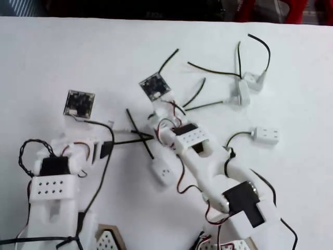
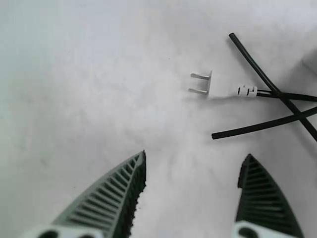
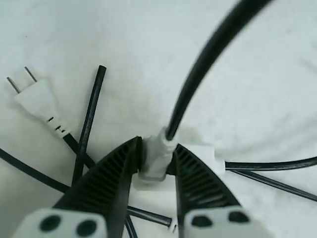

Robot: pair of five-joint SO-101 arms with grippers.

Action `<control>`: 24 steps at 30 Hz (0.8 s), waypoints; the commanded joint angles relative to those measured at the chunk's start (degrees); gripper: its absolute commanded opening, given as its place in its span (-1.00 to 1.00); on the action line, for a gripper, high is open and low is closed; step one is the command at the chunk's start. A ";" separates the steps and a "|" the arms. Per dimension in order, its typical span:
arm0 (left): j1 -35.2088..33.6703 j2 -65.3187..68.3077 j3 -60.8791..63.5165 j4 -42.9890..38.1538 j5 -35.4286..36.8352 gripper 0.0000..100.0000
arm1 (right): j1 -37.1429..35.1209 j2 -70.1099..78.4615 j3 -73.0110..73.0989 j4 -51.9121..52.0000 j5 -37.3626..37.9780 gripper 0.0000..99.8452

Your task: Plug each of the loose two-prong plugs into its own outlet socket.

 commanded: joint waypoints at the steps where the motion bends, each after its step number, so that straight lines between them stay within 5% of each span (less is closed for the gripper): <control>1: -0.40 -1.27 -0.44 -1.23 0.26 -0.41 | 1.54 -2.24 0.18 -0.04 0.70 -0.97; 11: -0.40 -1.27 -0.35 -1.23 0.26 -0.41 | 1.71 -0.92 1.32 -2.59 0.70 -0.97; 18: -0.40 -1.27 -0.62 -1.32 0.53 -0.41 | 1.27 -5.49 8.35 -13.58 9.58 -0.97; 24: -0.40 -1.27 -1.41 -5.01 0.97 -0.41 | 0.31 -17.54 9.14 -7.16 9.58 -0.97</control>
